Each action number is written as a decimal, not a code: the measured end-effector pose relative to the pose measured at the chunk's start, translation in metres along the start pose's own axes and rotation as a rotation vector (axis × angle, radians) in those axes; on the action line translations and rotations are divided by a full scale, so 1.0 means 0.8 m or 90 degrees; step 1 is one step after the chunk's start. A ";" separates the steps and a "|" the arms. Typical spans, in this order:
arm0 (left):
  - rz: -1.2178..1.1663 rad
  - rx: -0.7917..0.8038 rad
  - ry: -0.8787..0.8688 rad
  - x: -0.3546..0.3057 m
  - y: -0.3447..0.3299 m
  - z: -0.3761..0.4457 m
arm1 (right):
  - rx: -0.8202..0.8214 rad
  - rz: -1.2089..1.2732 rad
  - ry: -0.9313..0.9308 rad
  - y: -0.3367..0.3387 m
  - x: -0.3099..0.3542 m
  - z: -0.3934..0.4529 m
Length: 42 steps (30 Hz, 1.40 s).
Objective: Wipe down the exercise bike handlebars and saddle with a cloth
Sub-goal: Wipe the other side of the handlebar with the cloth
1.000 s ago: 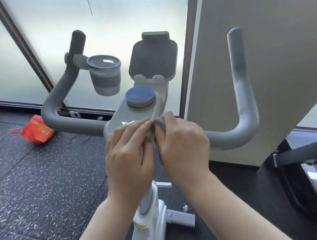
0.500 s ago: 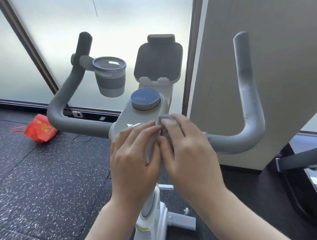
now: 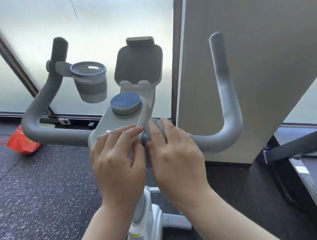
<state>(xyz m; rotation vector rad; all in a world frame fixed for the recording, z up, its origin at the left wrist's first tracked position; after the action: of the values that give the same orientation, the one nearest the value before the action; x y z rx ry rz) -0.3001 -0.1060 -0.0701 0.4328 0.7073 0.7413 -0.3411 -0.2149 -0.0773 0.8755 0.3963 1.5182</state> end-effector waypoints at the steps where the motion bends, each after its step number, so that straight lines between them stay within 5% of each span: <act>1: -0.002 0.007 0.002 -0.002 -0.001 0.001 | 0.003 -0.007 -0.040 -0.007 0.000 0.016; 7: 0.006 0.078 -0.072 -0.023 -0.007 0.008 | 0.020 0.005 0.046 0.004 -0.011 -0.021; 13: 0.117 0.039 -0.102 -0.029 -0.019 0.002 | -0.059 -0.012 -0.068 0.009 -0.022 0.014; 17: 0.118 0.026 -0.135 -0.028 -0.017 -0.001 | -0.012 -0.036 0.034 0.025 -0.029 -0.031; 23: 0.072 0.027 -0.084 -0.021 -0.014 0.003 | -0.084 -0.049 -0.074 0.036 -0.047 -0.007; 29: 0.029 -0.005 -0.104 -0.016 -0.012 -0.002 | -0.001 -0.027 0.060 0.021 -0.029 -0.024; 34: 0.019 -0.023 -0.081 -0.013 -0.011 0.000 | -0.002 -0.063 -0.061 -0.001 -0.009 0.023; 39: -0.017 -0.005 -0.074 -0.013 -0.008 -0.002 | 0.015 -0.043 0.088 0.003 -0.013 -0.009; 42: -0.025 -0.010 -0.056 -0.012 -0.007 0.001 | 0.035 -0.040 0.039 -0.003 -0.003 0.006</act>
<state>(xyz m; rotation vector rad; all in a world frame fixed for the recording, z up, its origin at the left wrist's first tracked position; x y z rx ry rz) -0.3022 -0.1170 -0.0691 0.4342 0.6250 0.6863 -0.3362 -0.2182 -0.0768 0.8526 0.5077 1.4854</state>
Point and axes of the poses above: each hand's wrist, its own z-axis towards the middle knuckle, its own y-axis out of the back of the hand, x = y × z, the point moved 7 cm from there along z, towards the middle knuckle, and after that the axes turned 13 degrees about z, right-handed, at the moved point
